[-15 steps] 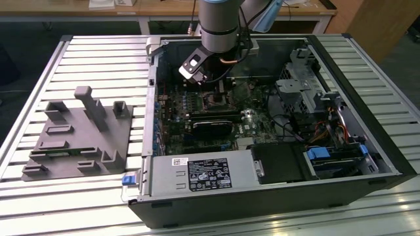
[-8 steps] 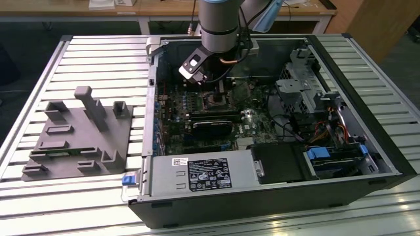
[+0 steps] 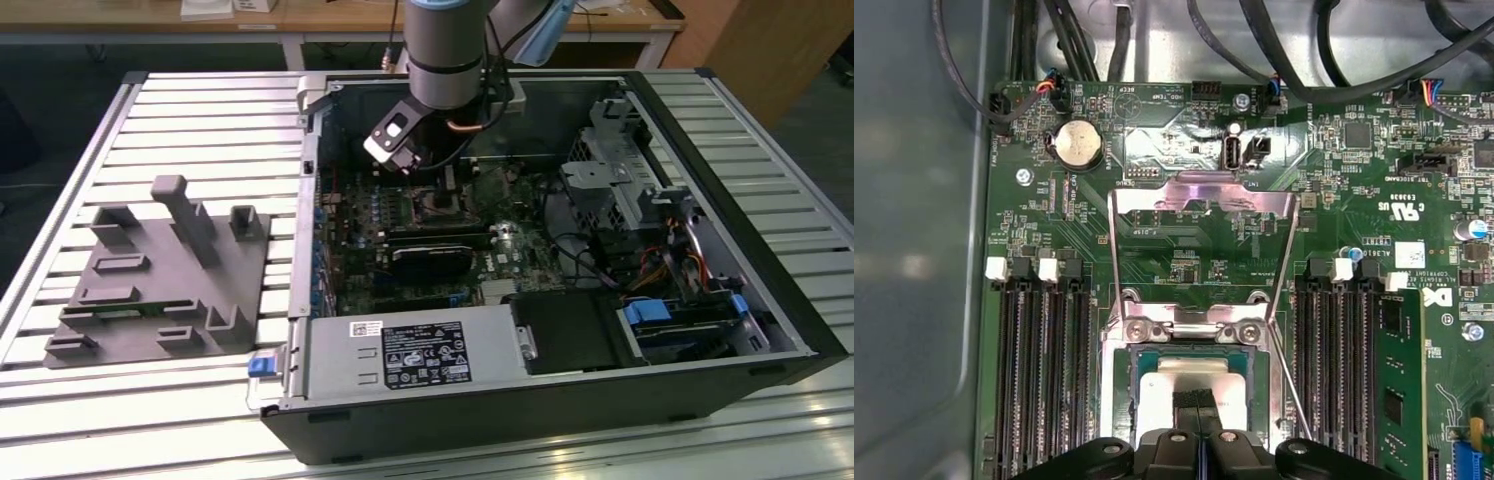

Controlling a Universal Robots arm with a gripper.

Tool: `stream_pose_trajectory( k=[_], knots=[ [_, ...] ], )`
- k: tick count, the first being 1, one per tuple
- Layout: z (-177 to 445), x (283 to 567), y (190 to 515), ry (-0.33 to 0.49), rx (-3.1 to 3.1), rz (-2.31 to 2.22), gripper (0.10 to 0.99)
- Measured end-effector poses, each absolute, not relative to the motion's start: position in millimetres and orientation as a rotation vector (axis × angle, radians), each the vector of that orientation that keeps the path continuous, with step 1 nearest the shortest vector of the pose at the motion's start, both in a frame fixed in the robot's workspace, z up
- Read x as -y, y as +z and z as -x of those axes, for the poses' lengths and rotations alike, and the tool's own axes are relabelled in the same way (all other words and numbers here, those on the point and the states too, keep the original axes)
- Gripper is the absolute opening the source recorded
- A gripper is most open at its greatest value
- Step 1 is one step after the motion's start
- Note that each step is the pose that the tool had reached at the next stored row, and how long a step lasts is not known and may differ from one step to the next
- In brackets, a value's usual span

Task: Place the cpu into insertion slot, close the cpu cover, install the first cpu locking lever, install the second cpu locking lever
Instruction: 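Place the cpu into insertion slot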

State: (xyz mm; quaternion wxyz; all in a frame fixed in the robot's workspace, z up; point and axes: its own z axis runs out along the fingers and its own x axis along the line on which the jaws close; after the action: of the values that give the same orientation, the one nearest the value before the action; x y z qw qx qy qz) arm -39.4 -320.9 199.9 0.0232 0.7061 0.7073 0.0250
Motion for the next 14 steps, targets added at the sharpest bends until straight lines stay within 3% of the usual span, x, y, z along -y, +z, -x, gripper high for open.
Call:
stream_pose_trajectory(
  k=[14],
  knots=[
    [39.4,320.9,204.8,0.078,-2.190,-2.186,0.106]
  ],
)
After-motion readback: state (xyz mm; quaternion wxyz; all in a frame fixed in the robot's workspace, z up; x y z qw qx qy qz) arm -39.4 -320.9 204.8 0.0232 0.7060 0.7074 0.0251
